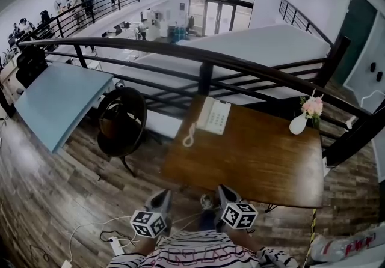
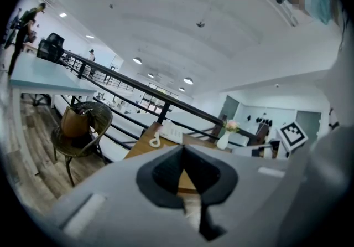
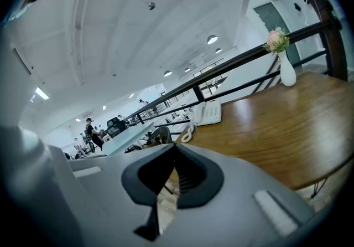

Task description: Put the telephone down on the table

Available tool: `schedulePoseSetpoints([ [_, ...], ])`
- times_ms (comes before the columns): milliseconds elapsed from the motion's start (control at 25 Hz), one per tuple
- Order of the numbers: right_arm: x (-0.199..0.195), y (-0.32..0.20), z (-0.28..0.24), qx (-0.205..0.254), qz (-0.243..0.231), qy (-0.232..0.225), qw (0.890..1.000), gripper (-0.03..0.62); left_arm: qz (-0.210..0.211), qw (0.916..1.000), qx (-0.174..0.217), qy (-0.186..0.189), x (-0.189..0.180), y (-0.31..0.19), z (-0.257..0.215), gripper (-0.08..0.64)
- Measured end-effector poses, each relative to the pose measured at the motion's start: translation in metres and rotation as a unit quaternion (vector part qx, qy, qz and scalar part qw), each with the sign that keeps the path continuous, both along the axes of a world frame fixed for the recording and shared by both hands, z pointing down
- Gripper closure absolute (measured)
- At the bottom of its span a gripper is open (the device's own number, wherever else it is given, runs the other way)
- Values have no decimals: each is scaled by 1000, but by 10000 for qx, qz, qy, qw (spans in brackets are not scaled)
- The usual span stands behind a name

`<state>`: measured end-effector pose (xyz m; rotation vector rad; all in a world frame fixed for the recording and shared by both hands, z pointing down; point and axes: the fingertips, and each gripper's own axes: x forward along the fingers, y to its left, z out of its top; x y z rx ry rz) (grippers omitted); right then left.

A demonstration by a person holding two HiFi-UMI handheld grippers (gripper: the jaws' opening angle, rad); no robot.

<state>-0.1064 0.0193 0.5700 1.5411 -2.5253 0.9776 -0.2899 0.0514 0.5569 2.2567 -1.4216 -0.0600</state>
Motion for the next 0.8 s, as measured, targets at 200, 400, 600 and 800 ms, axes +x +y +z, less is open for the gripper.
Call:
schedulePoseSetpoints([
  [200,-3,3,-4,20,6,20,10000,592,51,10000,2,4,-2,3,-2,558],
  [400,-5,7,-6,-23,29,-25,10000,592,93,10000,-13,0,-2,7,-4,558],
  [600,-1,5,-4,-21,47,-12,10000,592,94,9999,-61,4,0,6,-1,558],
  [800,-4,5,-5,-44,41,-9,10000,592,82,9999,-91,4,-2,6,0,558],
])
